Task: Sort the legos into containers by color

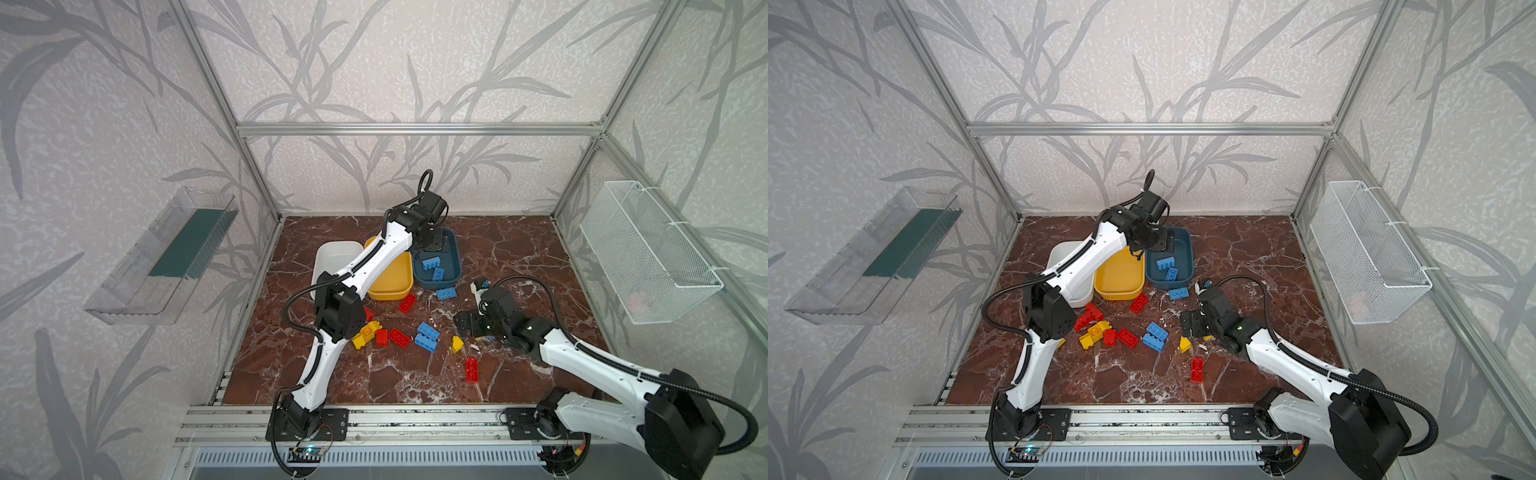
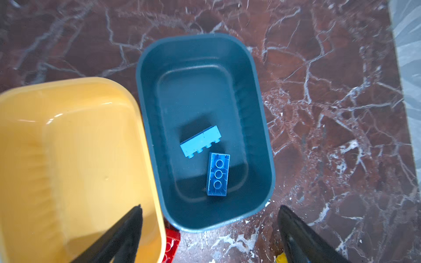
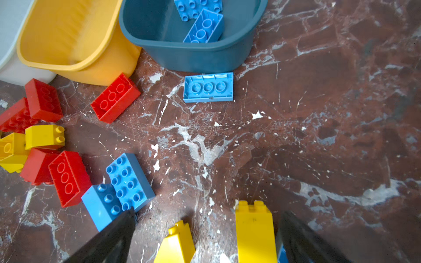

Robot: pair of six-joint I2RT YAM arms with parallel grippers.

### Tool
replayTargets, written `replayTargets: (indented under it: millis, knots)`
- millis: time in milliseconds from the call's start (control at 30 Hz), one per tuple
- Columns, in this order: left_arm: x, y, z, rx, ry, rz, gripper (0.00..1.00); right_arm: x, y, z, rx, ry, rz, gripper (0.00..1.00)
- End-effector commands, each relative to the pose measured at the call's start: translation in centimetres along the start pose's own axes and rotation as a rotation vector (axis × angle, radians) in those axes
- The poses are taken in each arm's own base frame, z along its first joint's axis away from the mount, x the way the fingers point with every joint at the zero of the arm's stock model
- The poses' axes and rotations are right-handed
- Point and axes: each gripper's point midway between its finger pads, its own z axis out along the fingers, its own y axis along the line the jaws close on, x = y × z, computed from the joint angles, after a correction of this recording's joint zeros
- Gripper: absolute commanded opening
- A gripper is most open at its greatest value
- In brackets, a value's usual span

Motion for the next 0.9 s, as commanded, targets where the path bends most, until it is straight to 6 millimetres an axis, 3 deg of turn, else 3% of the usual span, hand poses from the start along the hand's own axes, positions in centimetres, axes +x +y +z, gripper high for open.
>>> replayTargets:
  millis: [0, 200, 333, 867]
  knots:
    - [-0.9, 0.7, -5.5, -0.009, -0.099, 0.008, 0.97, -1.8, 0.5, 0.4, 0.002, -0.050, -0.009, 0.99]
    - [0.3, 2.8, -11.5, -0.004, -0.207, -0.020, 0.99, -2.3, 0.4, 2.5, 0.030, -0.041, 0.011, 0.99]
    - [1.9, 4.6, -14.0, -0.019, -0.250, -0.021, 0.99, -2.7, 0.6, 4.2, 0.048, -0.025, 0.003, 0.99]
    - [10.1, 12.5, -19.1, -0.108, -0.407, -0.006, 0.99, -3.8, 1.0, 8.8, 0.095, 0.020, -0.039, 0.99]
